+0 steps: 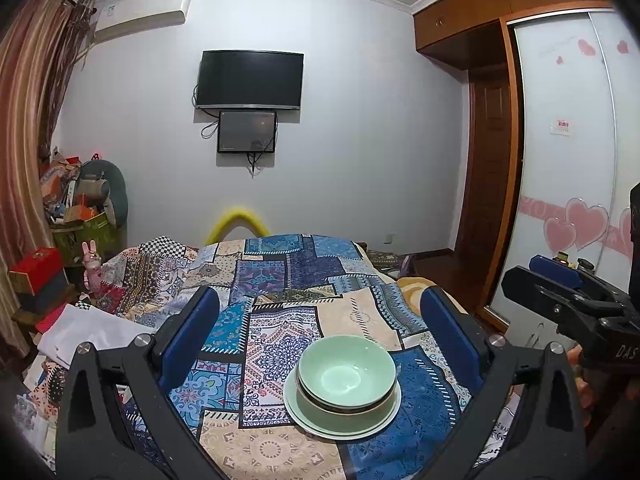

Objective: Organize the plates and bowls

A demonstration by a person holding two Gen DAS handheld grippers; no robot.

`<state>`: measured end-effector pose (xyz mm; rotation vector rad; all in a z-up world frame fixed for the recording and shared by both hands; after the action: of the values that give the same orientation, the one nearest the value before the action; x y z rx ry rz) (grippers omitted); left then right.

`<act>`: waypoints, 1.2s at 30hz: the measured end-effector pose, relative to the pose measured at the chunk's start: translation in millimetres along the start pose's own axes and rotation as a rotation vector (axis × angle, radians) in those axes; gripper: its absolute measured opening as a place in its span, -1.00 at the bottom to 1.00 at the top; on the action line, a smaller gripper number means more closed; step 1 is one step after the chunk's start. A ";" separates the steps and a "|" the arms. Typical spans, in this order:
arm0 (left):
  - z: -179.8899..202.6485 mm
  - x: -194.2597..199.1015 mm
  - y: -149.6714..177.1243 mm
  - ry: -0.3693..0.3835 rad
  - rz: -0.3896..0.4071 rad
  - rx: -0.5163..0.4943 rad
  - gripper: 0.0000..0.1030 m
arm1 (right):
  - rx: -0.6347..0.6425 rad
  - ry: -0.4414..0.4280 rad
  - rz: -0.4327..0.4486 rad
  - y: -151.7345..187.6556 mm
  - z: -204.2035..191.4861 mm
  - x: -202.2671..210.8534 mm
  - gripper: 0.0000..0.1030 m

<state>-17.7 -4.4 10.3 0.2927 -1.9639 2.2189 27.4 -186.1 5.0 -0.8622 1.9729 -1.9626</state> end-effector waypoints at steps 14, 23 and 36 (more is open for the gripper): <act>3.4 -0.7 2.6 0.002 0.006 -0.007 0.98 | 0.001 -0.004 -0.007 -0.7 -2.3 0.8 0.99; 2.6 -0.6 2.9 0.007 0.003 -0.003 0.99 | 0.000 -0.005 -0.006 -1.3 -2.5 0.6 0.99; 3.0 -6.7 2.6 0.038 -0.019 -0.006 0.99 | -0.001 -0.005 -0.006 -2.0 -3.0 1.0 0.99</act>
<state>-11.7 -7.7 6.5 0.2651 -1.9400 2.1908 25.4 -184.0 7.4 -0.8736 1.9710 -1.9606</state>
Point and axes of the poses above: each gripper's, at about its wrist camera, not at the fingertips, and x roughly against the way its jaws point, z to its right, y to its underside, the point moved 4 cm from there along -x, roughly the way its jaws point, and after that the axes turned 4 degrees about x, right-handed, at the moved point
